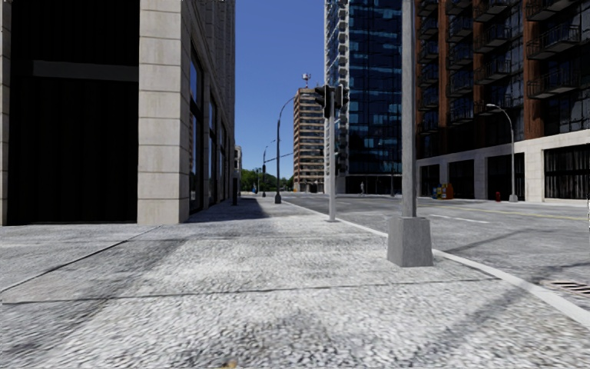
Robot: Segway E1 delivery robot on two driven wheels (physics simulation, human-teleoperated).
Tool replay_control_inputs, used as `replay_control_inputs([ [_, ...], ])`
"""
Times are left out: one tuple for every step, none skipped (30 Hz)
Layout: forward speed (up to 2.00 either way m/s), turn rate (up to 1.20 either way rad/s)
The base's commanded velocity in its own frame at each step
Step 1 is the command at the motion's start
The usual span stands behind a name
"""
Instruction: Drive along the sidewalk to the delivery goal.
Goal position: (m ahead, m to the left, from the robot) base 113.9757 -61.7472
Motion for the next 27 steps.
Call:
replay_control_inputs([
  [1.57,0.29],
  [1.57,0.28],
  [1.57,0.28],
  [1.57,0.27],
  [1.57,0.27],
  [1.57,0.24],
  [1.57,0.14],
  [1.57,0.06],
  [1.57,0.04],
  [1.57,0.04],
  [1.57,0.00],
  [1.57,0.00],
  [1.57,0.00],
  [1.57,0.00],
  [1.57,0.00],
  [1.57,0.00],
  [1.57,0.00],
  [1.57,0.00],
  [1.57,0.00],
  [1.57,0.00],
  [1.57,0.00],
  [1.57,0.00],
  [1.57,0.02],
  [1.57,0.02],
  [1.57,0.07],
  [1.57,0.10],
  [1.57,0.12],
])
